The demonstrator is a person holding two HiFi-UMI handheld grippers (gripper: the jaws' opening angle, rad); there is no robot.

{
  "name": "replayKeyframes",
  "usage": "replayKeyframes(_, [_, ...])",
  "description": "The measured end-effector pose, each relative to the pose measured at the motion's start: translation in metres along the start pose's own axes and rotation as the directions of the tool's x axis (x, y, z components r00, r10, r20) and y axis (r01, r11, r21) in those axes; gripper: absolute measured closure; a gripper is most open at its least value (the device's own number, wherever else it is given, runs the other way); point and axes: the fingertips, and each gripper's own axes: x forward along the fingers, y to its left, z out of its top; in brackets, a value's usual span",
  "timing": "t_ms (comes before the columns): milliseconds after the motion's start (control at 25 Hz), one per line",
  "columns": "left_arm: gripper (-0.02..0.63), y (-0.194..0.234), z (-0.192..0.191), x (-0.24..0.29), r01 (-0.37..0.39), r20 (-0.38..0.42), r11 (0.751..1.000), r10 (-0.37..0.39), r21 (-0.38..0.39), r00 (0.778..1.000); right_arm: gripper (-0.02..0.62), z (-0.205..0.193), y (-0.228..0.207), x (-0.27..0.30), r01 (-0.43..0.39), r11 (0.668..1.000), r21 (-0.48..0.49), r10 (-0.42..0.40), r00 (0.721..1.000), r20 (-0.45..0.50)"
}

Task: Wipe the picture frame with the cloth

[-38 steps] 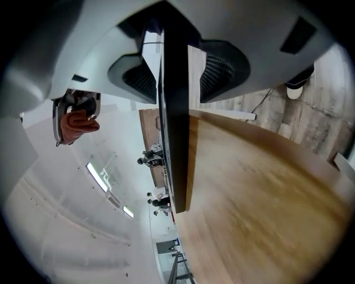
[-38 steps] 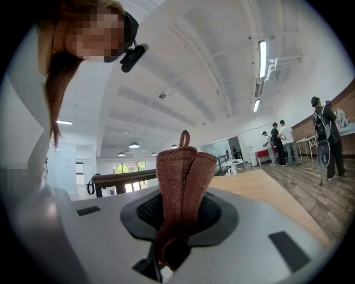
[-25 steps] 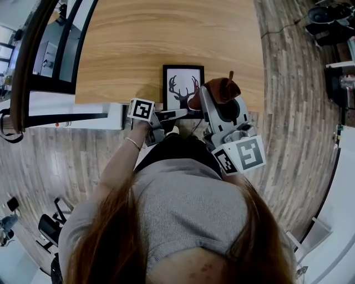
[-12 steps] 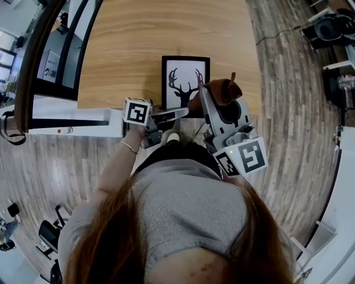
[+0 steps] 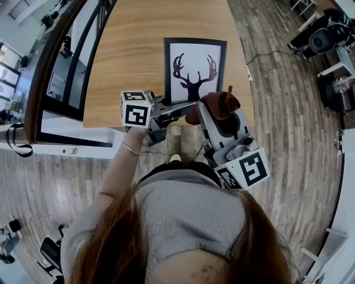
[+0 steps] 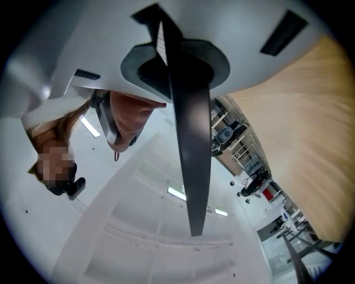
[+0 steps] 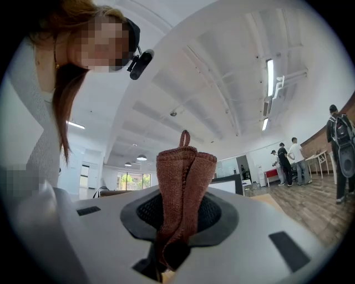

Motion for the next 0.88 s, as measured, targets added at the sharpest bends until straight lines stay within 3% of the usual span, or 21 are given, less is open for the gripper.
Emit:
replayKeyframes(240, [0.557,-0.031,0.019,0.002,0.032,0.001,0.985,-0.033,0.171,0.999,0.499,-0.001,0.021,-0.015,-0.017,0.999,-0.031,0.018,0.999,0.027])
replayKeyframes(400, [0.558,-0.049,0.03,0.005,0.029,0.01,0.97,-0.033,0.242,0.999,0.499,0.014,0.037,-0.021,-0.052,0.997,-0.065,0.055,0.997,0.049])
replayKeyframes(520, [0.56,-0.062,0.035,0.005,0.04,0.006,0.961,-0.043,0.275,0.999,0.499,0.055,0.045,-0.017,-0.076,0.986,-0.149,0.093,0.989,0.114])
replayKeyframes(640, [0.56,-0.069,0.038,0.005,0.04,0.0,0.95,-0.042,0.308,0.999,0.499,0.116,0.053,-0.004,-0.096,0.965,-0.245,0.152,0.963,0.222])
replayKeyframes(880, [0.56,-0.073,0.037,0.005,0.034,-0.029,0.933,-0.026,0.359,0.999,0.499,0.197,0.055,0.027,-0.032,0.937,-0.347,0.169,0.912,0.373])
